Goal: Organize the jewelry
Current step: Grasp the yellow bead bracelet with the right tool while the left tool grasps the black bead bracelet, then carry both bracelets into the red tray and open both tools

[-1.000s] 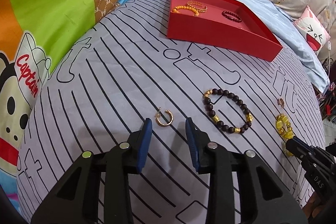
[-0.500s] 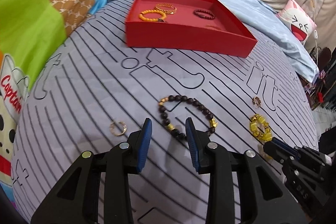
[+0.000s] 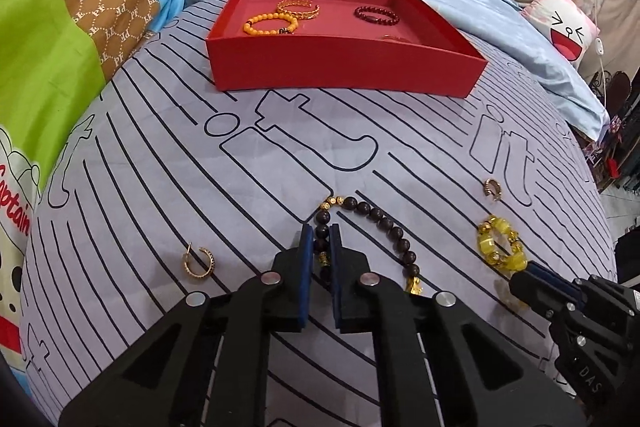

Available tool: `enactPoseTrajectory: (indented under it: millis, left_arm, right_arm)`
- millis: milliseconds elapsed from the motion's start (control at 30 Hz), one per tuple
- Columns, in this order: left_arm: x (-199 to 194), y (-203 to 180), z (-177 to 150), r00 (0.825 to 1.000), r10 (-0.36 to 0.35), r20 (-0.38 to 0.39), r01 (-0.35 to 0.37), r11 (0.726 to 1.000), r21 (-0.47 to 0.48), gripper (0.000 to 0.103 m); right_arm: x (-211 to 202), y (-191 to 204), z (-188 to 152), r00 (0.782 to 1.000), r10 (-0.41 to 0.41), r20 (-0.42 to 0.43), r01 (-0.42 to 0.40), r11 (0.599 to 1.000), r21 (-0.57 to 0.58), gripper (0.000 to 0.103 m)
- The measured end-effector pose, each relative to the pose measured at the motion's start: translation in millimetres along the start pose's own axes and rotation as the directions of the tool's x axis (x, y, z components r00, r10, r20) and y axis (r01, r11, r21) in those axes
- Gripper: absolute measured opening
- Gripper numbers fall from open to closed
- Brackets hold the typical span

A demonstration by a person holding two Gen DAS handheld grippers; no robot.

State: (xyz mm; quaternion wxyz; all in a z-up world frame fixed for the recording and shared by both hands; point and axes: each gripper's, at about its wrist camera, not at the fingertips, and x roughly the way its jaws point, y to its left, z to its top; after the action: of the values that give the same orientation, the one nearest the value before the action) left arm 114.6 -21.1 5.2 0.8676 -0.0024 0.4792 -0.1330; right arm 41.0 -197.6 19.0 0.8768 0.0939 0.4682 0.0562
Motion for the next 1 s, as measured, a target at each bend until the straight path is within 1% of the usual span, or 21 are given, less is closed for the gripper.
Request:
enactPoseTrajectory:
  millis: [100, 267, 367, 567, 667, 733, 800, 933, 1000]
  left_arm:
    - [-9.2, -0.1, 1.9, 1.0, -0.022, 0.005, 0.022, 1.0, -0.008, 0.008]
    - [-29.7, -5.4, 8.7, 0.998, -0.054, 0.021, 0.054, 0.999, 0.005, 0.008]
    - [-45.0, -11.2, 16.8, 0.996, -0.082, 0.036, 0.081, 0.997, 0.019, 0.008]
    - [-65.7, -18.9, 38.1, 0.991, -0.11, 0.075, 0.107, 0.993, 0.049, 0.008]
    - [-73.2, -21.7, 60.3, 0.986, -0.131, 0.099, 0.125, 0.99, 0.061, 0.008]
    - [-76.3, -23.2, 73.4, 0.984, -0.133, 0.117, 0.125, 0.989, 0.073, 0.008]
    - [-79.4, -26.1, 93.1, 0.98, -0.135, 0.143, 0.123, 0.988, 0.09, 0.008]
    - [-73.6, -27.5, 128.4, 0.975, -0.137, 0.173, 0.118, 0.986, 0.114, 0.008]
    - [-65.1, -28.0, 146.8, 0.974, -0.135, 0.18, 0.114, 0.986, 0.119, 0.008]
  right_arm:
    - [-9.4, 1.1, 6.3, 1.0, 0.005, 0.02, -0.005, 1.0, -0.002, 0.009]
    - [-28.9, 2.0, 21.4, 0.998, 0.025, 0.062, -0.025, 1.0, 0.007, 0.009]
    - [-40.2, 4.0, 33.4, 0.996, 0.026, 0.086, -0.026, 1.0, 0.001, 0.009]
    - [-57.9, 9.3, 64.2, 0.99, 0.035, 0.139, -0.031, 0.999, -0.03, 0.009]
    - [-64.9, 12.7, 88.0, 0.985, 0.046, 0.169, -0.038, 0.998, -0.05, 0.009]
    - [-68.1, 15.0, 104.7, 0.981, 0.046, 0.19, -0.034, 0.997, -0.067, 0.009]
    - [-68.0, 17.9, 123.6, 0.977, 0.053, 0.206, -0.036, 0.996, -0.085, 0.009]
    - [-57.1, 26.2, 162.8, 0.973, 0.04, 0.226, -0.01, 0.991, -0.131, 0.009]
    - [-47.3, 28.5, 181.3, 0.973, 0.045, 0.225, -0.01, 0.989, -0.15, 0.009]
